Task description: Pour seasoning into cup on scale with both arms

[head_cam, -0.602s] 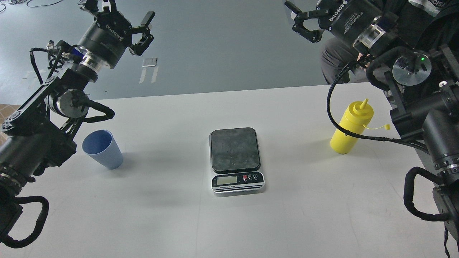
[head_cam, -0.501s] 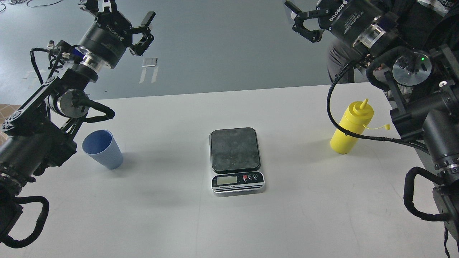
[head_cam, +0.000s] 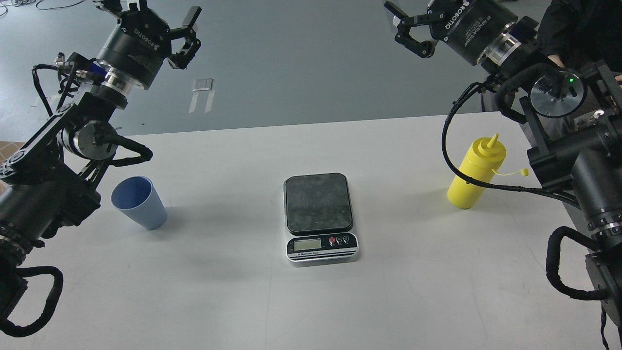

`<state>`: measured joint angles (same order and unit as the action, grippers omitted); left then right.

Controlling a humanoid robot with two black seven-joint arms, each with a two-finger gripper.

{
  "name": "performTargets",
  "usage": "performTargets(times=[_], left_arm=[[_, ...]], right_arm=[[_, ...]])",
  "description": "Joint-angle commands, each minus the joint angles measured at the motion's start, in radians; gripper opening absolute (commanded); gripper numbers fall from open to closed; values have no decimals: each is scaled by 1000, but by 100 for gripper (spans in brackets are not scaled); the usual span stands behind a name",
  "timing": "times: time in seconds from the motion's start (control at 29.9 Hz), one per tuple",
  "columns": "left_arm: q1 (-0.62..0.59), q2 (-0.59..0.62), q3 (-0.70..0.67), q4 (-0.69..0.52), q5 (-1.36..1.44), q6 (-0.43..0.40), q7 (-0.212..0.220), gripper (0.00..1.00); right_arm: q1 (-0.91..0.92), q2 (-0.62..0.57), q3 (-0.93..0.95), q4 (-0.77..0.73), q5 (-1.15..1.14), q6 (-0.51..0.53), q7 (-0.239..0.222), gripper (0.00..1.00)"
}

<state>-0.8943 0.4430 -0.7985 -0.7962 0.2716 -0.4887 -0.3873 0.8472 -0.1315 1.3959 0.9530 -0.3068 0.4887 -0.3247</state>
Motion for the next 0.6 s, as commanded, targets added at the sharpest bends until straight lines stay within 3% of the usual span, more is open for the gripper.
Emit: performTargets(times=[0.0,0.3,0.57], left_arm=[[0,-1,-1,2,0,0,-4,98],[0,0,-2,0,0,0,5,98],[-2,-3,-2,11,0,0,47,98]], right_arm=[[0,0,0,0,0,0,1,100],[0,0,0,0,0,0,1,100],[0,0,0,0,0,0,1,100]])
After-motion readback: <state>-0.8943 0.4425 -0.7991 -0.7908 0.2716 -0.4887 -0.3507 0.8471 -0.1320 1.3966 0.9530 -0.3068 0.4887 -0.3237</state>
